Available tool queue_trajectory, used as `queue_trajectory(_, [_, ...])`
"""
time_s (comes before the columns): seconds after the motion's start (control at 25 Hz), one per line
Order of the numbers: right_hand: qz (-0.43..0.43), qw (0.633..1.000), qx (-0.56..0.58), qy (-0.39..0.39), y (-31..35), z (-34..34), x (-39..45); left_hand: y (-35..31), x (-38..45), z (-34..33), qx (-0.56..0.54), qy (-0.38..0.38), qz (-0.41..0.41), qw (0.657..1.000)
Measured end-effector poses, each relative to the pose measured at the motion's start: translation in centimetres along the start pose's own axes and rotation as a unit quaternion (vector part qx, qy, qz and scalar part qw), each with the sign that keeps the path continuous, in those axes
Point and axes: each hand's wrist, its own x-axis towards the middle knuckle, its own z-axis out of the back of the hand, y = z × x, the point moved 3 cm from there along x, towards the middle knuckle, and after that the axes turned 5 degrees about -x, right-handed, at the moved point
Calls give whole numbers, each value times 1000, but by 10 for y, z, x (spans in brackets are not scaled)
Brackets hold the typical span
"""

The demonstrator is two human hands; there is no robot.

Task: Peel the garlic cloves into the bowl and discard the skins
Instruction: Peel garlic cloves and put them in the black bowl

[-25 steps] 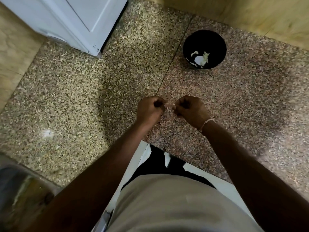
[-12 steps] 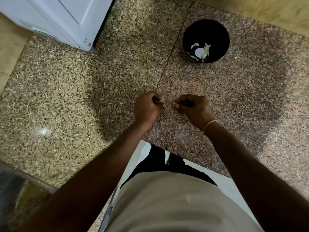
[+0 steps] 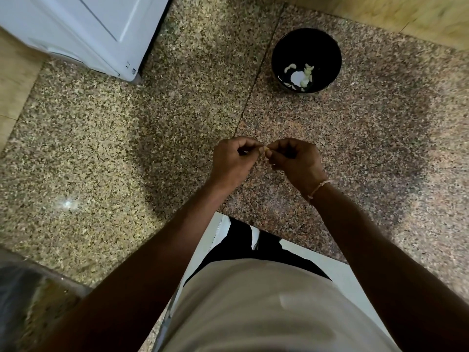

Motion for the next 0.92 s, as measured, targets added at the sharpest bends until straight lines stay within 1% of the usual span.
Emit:
queue_trajectory(0.16, [11,999,46,-13,6,5,-5,-1,-4,-4,-50,19,9,999])
queue_trajectory(0.28, [29,998,46,-28,8,8,-10,-1,-4,-4,-86,27,19,996])
queue_trajectory(0.44, [57,997,29,-43,10,12,-16,1,-5,-5,-96,58,7,994])
queue_trajectory(0.64, [70,997,8,-45,17,17,-23,-1,-7,-7,-111,56,3,992])
queue_trajectory(0.84, [55,997,32,-44,19,20,-28,-6,-5,-7,-110,61,-7,992])
queue_trajectory(0.92, [72,996,-10,-50,20,22,-28,-9,-5,-8,-101,62,-12,993])
